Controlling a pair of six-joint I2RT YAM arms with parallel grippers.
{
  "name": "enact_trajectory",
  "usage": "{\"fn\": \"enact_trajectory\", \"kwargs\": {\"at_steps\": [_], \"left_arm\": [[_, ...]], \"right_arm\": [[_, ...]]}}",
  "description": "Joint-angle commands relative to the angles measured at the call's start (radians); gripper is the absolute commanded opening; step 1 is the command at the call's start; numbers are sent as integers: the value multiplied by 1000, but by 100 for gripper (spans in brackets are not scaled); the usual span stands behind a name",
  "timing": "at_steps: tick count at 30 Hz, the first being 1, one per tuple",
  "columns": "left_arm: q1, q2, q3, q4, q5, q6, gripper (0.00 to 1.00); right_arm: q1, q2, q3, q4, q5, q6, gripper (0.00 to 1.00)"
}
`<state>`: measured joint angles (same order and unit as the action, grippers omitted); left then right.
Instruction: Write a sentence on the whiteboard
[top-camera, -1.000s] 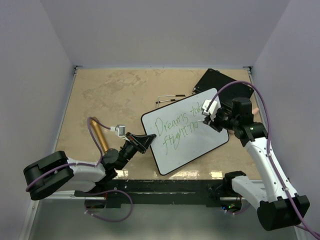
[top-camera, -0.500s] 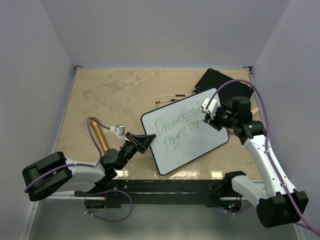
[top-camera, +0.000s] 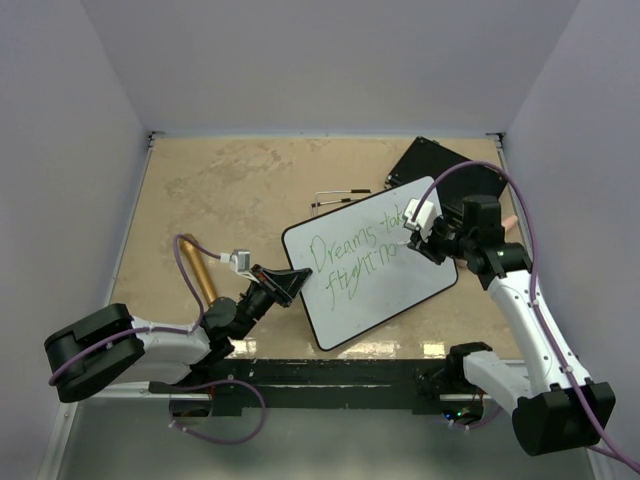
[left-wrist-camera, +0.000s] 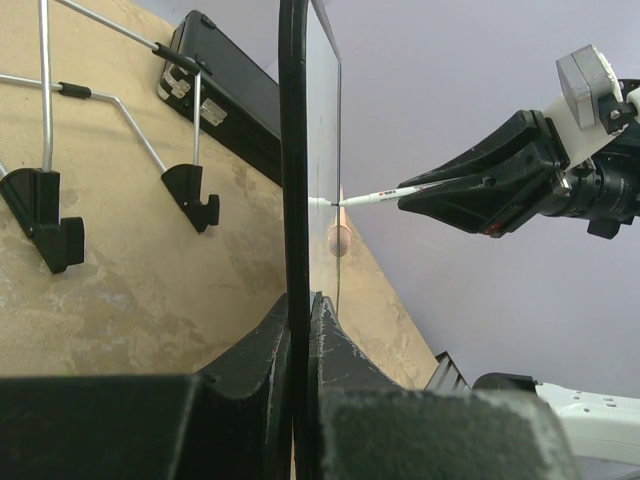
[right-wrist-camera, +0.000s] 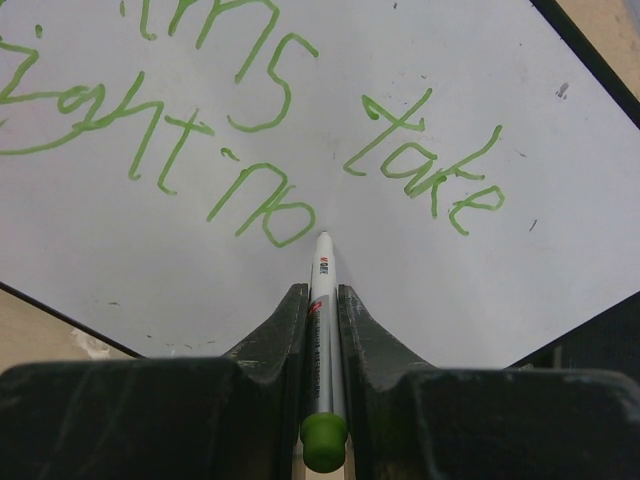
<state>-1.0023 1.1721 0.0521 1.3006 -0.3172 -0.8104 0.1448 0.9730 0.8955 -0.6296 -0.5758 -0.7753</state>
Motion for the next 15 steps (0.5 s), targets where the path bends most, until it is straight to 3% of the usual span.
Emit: {"fn": "enact_trajectory", "kwargs": {"at_steps": [1,15], "left_arm": [[-5,1,-92,19,33,89,0],[-5,8,-89,23,41,91,0]], "right_arm": [[-10,-13,-7,-2,-30,-18,0],[-16,7,-7,10,-48,-18,0]]}}
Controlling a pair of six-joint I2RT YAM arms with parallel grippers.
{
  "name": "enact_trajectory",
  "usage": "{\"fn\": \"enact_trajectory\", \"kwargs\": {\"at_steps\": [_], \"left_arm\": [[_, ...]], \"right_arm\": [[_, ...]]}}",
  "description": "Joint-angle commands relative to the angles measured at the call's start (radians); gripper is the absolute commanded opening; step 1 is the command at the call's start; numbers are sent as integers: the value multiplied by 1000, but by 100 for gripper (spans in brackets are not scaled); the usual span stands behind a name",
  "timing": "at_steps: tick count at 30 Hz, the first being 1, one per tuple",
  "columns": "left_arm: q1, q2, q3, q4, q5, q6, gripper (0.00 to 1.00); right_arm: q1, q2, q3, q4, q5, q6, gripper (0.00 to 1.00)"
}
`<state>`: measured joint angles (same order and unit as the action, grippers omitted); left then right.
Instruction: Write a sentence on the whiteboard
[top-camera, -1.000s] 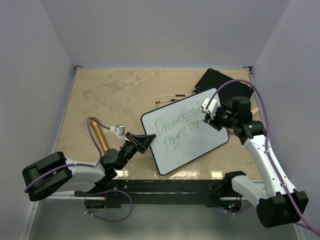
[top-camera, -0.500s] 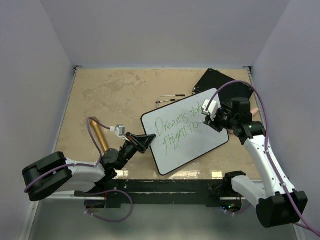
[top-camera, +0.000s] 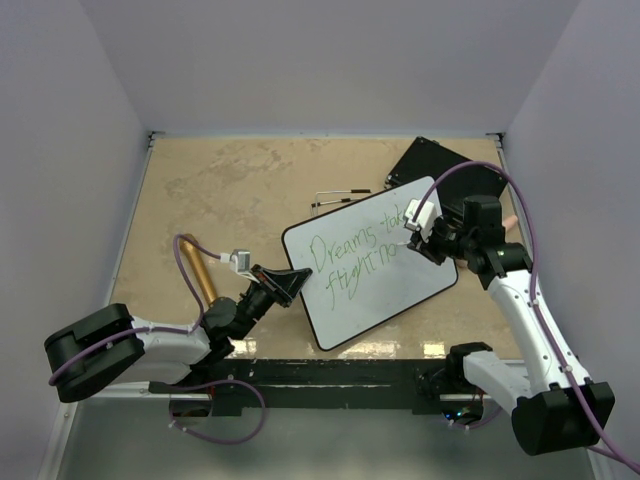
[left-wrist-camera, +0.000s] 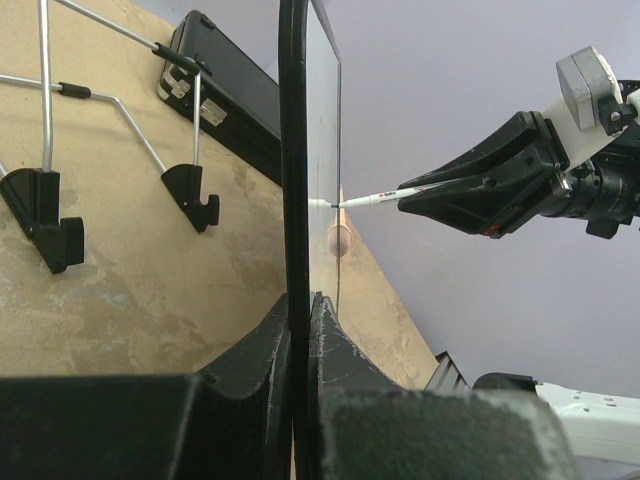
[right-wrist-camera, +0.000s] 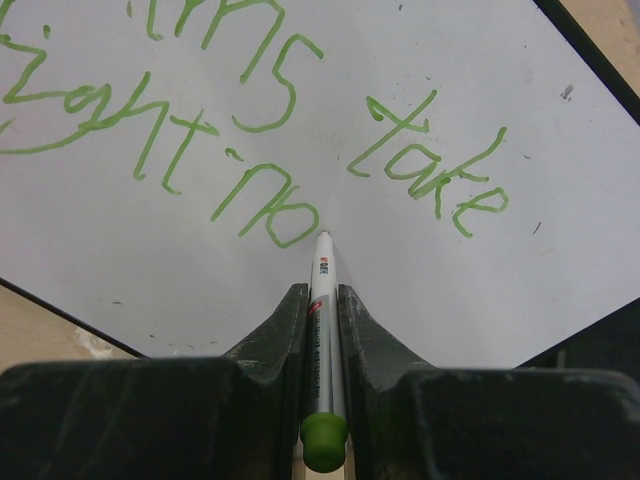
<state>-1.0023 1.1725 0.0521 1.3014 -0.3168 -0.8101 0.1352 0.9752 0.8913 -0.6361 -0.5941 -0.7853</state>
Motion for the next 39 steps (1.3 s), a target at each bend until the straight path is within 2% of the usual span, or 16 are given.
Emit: {"fn": "enact_trajectory", "kwargs": {"at_steps": [1,8,24,39], "left_arm": [[-5,6,-89,22,41,89,0],[-5,7,-89,22,41,89,0],[-6,12,-87,24,39,89,0],[-5,12,-81,13,44,92,0]], "right_arm": [[-6,6,-5,16,-32,-8,0],[-8,17,0,36,-21,4,0],[-8,36,-23,-111,8,-112,0],[-14,34,35,23,36,-16,0]]}}
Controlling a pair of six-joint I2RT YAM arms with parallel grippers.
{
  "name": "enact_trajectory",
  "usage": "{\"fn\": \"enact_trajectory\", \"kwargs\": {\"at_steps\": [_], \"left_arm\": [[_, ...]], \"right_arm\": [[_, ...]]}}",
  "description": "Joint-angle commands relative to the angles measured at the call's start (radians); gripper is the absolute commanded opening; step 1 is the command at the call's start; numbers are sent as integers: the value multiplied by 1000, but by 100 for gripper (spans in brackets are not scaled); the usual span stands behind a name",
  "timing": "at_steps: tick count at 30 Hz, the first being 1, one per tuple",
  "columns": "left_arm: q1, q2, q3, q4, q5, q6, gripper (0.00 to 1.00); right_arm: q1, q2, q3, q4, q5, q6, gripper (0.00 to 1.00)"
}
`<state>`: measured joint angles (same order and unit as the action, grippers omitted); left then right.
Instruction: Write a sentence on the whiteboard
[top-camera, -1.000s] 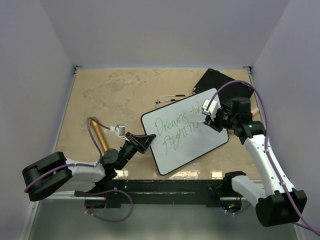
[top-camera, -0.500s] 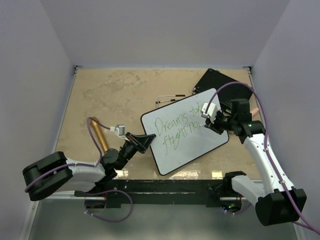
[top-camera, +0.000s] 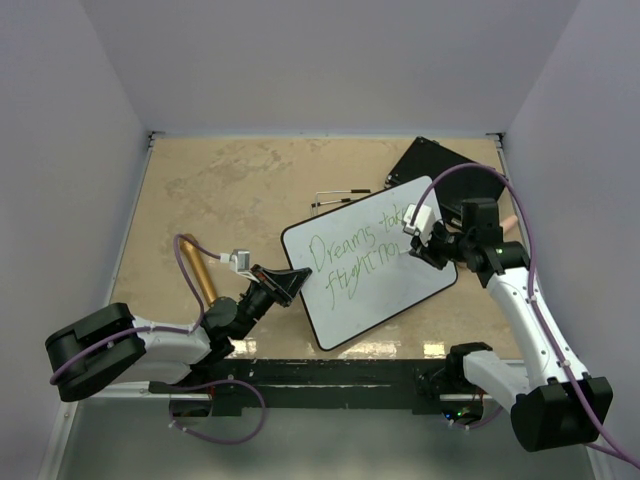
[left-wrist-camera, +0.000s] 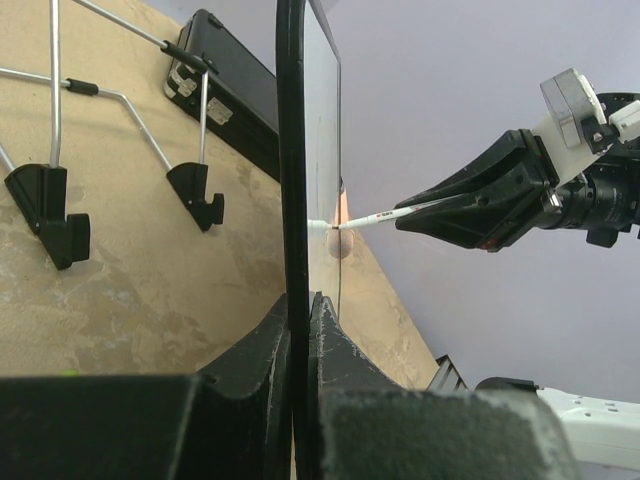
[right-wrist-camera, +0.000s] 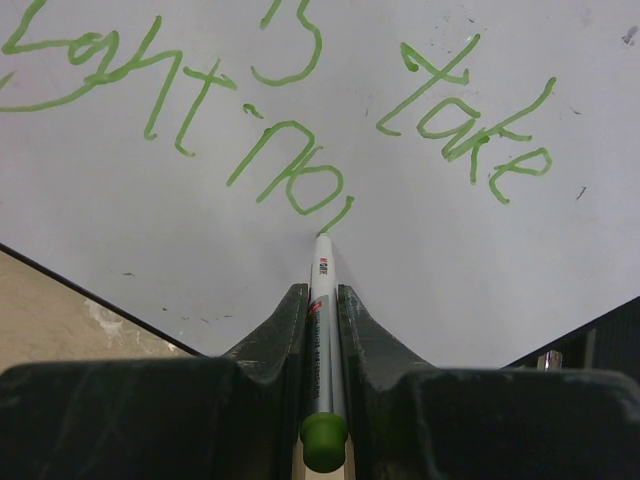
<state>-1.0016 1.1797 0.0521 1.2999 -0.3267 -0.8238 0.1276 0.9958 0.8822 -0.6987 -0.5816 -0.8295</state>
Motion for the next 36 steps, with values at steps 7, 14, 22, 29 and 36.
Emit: {"fn": "enact_trajectory", "kwargs": {"at_steps": [7,14,22,29,36], "left_arm": [[-6,6,-81,16,54,104,0],[-6,6,-84,21,55,103,0],[-6,8,-84,21,52,103,0],[-6,12,-86,27,52,103,0],[-8,12,-86,29,54,103,0]], "right_arm": [[-16,10,50,134,32,61,0],[-20,15,60,139,26,66,0],[-25,12,26,44,25,-3,0],[-31,-9,-17,-8,39,-39,0],[-34,0,-23,-7,49,-45,0]]}}
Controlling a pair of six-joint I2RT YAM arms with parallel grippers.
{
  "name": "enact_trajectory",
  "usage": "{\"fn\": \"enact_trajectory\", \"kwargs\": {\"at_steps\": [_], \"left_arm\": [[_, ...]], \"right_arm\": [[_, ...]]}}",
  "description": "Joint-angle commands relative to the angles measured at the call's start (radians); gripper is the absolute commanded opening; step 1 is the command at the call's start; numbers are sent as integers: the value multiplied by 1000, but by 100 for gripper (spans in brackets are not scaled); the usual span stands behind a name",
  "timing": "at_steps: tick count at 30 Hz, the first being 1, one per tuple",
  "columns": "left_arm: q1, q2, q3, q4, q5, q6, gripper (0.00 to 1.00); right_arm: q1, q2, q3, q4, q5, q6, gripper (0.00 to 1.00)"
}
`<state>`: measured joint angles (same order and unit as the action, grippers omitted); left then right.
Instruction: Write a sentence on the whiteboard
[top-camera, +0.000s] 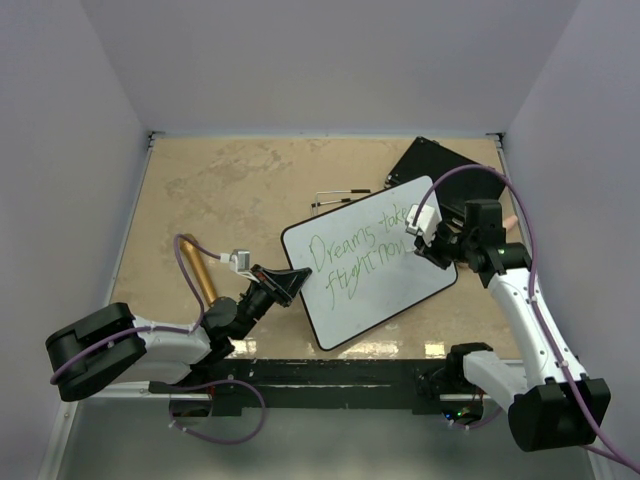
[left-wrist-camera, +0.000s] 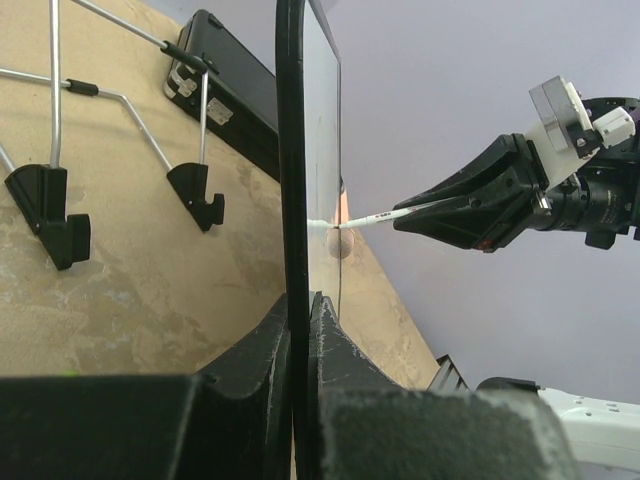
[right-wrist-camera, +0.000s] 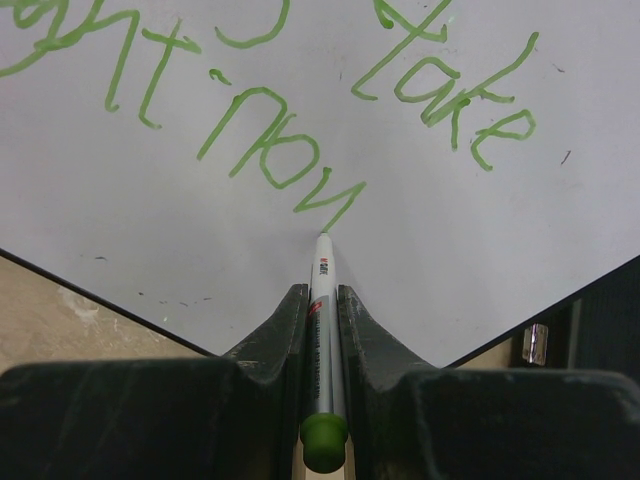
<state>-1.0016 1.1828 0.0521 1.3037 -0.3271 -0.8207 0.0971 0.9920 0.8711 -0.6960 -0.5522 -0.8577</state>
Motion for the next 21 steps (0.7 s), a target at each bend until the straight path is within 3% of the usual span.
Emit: {"fn": "enact_trajectory", "kwargs": {"at_steps": [1,21], "left_arm": [[-6,9,-86,25,56,100,0],[-6,15,-84,23,60,100,0]], "right_arm": [[-4,5,-11,-4,24,-12,0],[-43,80,100,136,-15,55,0]]}}
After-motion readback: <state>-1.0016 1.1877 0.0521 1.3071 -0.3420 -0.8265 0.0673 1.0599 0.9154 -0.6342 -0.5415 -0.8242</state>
